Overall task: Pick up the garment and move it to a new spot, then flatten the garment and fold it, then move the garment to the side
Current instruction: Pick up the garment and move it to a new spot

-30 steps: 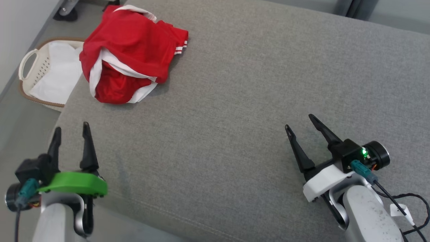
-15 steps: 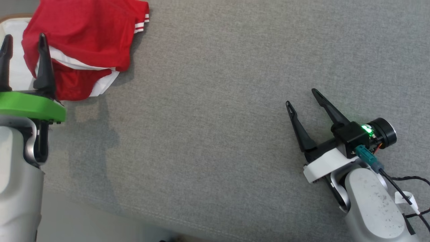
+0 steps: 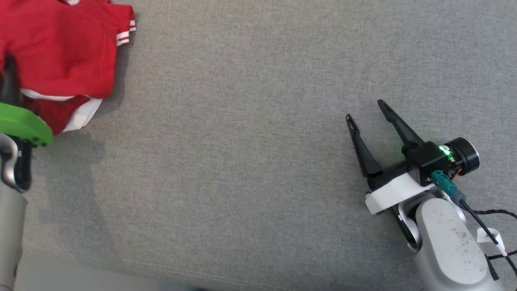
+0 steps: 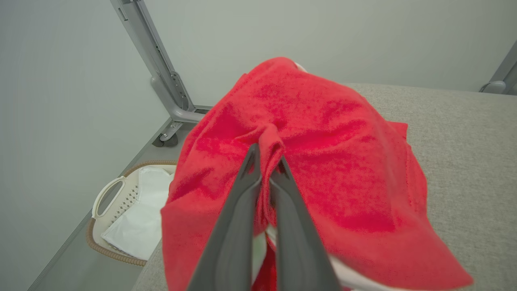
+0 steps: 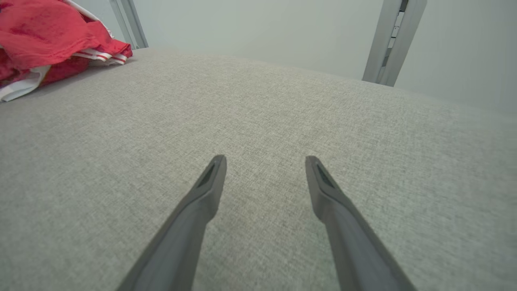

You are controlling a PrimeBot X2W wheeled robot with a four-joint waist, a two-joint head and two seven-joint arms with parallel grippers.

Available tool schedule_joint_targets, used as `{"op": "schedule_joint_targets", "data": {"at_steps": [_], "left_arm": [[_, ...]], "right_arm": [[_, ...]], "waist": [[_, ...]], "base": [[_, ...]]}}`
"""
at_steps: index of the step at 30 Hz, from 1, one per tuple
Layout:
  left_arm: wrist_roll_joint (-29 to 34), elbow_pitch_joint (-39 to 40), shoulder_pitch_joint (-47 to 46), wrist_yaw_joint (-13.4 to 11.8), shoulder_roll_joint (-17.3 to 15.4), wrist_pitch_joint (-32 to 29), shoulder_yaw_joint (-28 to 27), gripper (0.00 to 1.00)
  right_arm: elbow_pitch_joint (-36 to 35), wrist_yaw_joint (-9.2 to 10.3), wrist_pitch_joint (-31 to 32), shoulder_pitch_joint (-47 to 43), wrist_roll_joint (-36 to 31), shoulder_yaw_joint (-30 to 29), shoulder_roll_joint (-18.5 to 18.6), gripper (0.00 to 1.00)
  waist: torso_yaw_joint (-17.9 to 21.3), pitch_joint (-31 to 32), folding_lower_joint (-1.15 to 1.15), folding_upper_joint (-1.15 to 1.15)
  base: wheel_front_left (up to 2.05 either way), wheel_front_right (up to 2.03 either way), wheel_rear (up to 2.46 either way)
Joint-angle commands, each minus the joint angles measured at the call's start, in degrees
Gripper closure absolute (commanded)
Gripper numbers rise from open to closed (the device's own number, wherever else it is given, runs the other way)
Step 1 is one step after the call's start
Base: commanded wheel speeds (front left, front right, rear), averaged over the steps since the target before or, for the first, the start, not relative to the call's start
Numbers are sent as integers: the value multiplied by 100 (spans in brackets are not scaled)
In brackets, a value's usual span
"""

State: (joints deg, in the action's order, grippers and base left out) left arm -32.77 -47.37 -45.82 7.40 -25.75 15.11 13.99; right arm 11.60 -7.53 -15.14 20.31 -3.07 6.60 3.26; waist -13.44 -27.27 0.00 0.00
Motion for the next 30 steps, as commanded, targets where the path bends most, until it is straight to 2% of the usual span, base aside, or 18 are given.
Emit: {"op": "schedule_joint_targets", "data": {"at_steps": [1, 5, 9, 16, 19, 22, 30], "left_arm": [[85, 159, -75, 12, -74, 5, -108, 100], [372, 809, 19, 12, -66, 5, -377, 100], [589, 1562, -37, 12, -56, 5, -355, 100], [655, 2642, -77, 12, 167, 6, 106, 100], [665, 2916, 4, 12, 291, 6, 487, 100], [587, 3062, 113, 11, 478, 6, 818, 100], [399, 2997, 258, 12, 1260, 6, 1591, 100]], "right_arm": [[-5, 8, -2, -106, 43, -27, 3, 0], [-36, 8, -3, -235, 194, -91, -21, 0], [-19, 8, -3, -406, 419, -104, -27, 0], [-22, 8, -6, -725, 800, -108, -26, 0], [-49, 8, -7, -862, 885, -134, -28, 0], [-114, 8, -7, -945, 970, -149, -27, 0], [-195, 8, -7, -1048, 1180, -99, -30, 0]], "waist": [[59, 168, 0, 0], [136, 466, 0, 0], [316, 765, 0, 0], [912, 1261, 0, 0], [1222, 1397, 0, 0], [1615, 1470, 0, 0], [2531, 1441, 0, 0]], "base": [[0, 0, 0], [0, 0, 0], [0, 0, 0], [0, 0, 0], [0, 0, 0], [0, 0, 0], [0, 0, 0]]}}
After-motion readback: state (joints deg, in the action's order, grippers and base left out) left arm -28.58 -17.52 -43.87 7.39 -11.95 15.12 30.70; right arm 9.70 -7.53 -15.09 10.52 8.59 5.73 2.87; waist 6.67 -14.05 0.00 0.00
